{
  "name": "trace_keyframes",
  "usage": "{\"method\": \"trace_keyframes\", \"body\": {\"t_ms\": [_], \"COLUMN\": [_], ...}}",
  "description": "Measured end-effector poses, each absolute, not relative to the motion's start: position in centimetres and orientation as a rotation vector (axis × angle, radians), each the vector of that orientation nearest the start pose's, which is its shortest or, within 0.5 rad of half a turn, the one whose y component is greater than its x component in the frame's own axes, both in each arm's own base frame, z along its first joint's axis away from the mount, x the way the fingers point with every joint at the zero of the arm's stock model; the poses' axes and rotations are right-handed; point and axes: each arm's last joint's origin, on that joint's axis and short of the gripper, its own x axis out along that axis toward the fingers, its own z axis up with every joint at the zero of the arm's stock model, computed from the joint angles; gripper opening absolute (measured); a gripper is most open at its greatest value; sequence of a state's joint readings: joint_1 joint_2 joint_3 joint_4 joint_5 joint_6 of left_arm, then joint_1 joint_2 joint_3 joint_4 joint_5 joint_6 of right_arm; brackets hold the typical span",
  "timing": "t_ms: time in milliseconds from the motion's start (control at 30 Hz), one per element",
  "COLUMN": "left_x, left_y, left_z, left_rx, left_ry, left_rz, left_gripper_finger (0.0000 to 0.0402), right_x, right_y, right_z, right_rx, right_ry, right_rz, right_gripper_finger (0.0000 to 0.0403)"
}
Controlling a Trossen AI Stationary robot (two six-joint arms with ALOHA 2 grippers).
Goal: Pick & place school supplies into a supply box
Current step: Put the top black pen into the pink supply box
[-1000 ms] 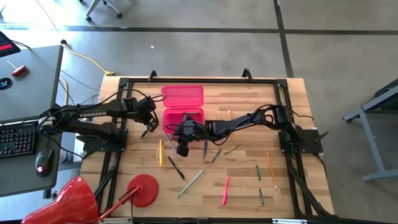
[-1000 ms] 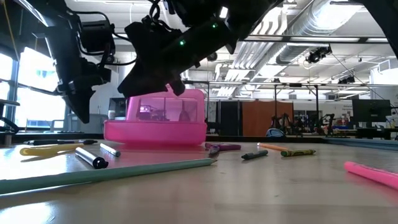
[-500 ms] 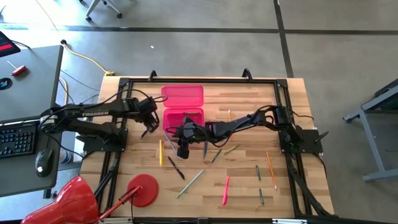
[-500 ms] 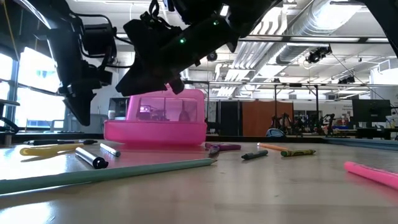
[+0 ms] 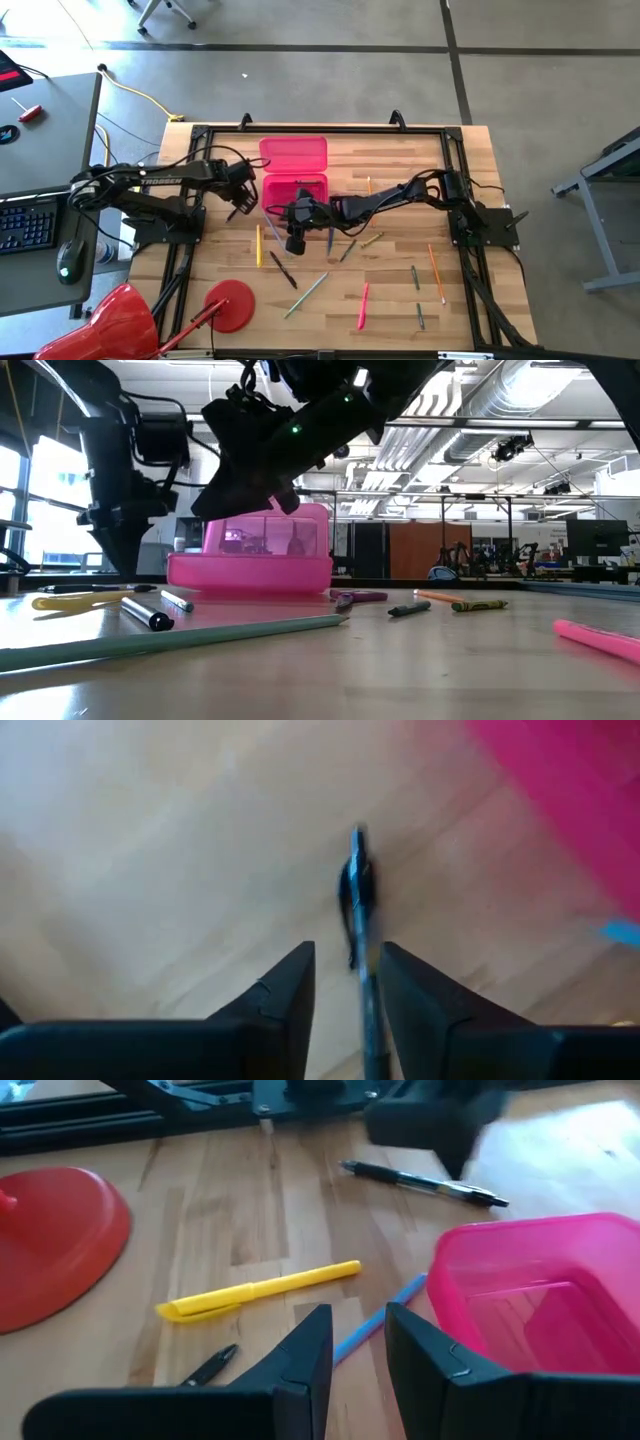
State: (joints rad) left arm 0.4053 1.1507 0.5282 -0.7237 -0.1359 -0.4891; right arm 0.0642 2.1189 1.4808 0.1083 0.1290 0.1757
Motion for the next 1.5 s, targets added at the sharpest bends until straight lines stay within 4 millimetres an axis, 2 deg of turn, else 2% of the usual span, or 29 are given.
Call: {"method": "trace_keyframes", "body": {"t_ms": [133, 267, 1200, 1500], "left_x": [14.7, 14.4, 13.7, 13.6], "left_y": [6.6, 6.2, 5.5, 5.4], "left_z": [14.4, 14.1, 14.1, 14.1], "left_rx": [-0.674, -0.742, -0.926, -0.931], "left_ry": [1.219, 1.257, 1.344, 1.35], "left_rz": [0.769, 0.721, 0.704, 0.708], "left_gripper_finger": [0.0126, 0.0115, 0.0111, 0.0111], "right_x": [47.2, 47.2, 47.1, 46.9], "right_y": [2.5, 2.4, 2.1, 2.1], "right_z": [18.2, 18.1, 18.0, 17.5], "right_rx": [0.107, 0.1, 0.097, 0.092], "right_ry": [0.523, 0.528, 0.535, 0.571], "right_rz": [-0.154, -0.179, -0.194, -0.196], "right_gripper_finger": [0.0074, 0.0074, 0.0074, 0.0074]}}
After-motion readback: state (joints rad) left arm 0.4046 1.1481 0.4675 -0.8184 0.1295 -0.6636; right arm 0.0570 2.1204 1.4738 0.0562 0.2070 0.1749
